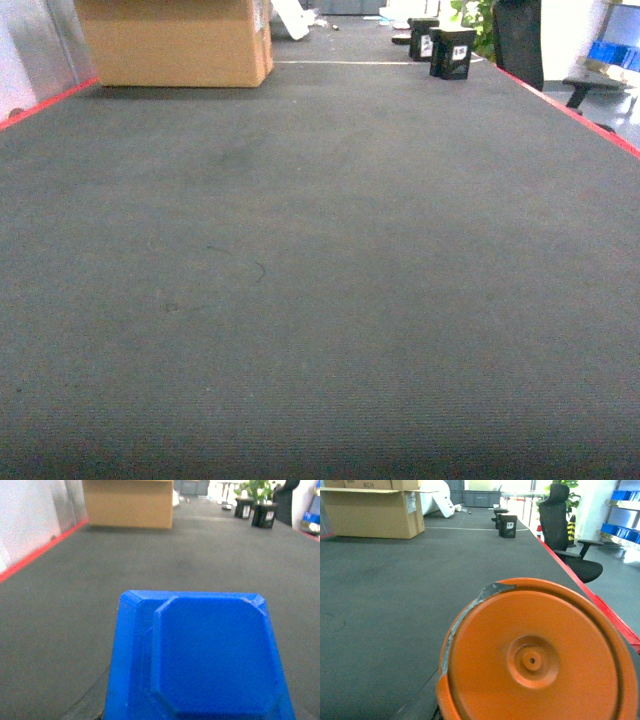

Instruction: Sort blue parts and orange caps into right shelf containers

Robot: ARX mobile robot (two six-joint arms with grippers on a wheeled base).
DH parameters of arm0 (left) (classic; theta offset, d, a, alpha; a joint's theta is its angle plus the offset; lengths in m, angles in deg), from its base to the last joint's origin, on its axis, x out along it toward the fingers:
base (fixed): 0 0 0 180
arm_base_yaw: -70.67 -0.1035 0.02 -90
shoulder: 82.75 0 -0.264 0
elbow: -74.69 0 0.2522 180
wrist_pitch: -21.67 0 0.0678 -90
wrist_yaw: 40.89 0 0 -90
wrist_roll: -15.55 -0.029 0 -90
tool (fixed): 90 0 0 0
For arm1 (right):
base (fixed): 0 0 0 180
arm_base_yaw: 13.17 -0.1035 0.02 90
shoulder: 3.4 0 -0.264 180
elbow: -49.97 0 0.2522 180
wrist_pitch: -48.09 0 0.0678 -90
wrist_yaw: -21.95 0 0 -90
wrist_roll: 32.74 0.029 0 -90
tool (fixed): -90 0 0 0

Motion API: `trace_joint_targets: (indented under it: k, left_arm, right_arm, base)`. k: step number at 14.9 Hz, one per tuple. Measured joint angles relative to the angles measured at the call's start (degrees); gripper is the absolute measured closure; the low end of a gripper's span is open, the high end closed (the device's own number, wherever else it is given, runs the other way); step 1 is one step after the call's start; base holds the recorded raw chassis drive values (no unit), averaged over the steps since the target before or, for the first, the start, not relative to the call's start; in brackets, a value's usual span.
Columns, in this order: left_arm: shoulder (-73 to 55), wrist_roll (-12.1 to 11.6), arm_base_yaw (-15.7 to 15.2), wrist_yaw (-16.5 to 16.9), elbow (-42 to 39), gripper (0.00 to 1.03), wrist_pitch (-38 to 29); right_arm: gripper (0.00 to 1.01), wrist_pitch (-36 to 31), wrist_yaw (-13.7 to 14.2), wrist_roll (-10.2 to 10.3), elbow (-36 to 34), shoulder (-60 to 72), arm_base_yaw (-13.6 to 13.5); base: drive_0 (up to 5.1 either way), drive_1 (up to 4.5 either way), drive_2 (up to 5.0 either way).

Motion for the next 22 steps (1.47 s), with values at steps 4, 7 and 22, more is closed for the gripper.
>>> trace_joint_targets:
  k: [4, 7, 22]
  left_arm:
    - [4.02, 0.02, 0.00, -0.07, 0.17, 0.60, 0.31]
    - [4.07, 0.02, 0.00, -0.11, 0.00, 0.60, 1.79]
    - [4.04, 0.02, -0.11, -0.15, 0.00, 0.60, 1.55]
  right_arm:
    - [0.57, 0.02, 0.00, 0.00, 0.00, 0.00, 0.00]
    - [0.57, 0.02, 0.00, 0.00, 0.00, 0.00, 0.00]
    - [0.57, 0.04, -0.02, 0.00, 0.00, 0.00, 0.00]
  base:
    - [0.0, 0.00, 0.0]
    - [0.0, 0.00, 0.0]
    - [-0.5, -0.52, -0.5]
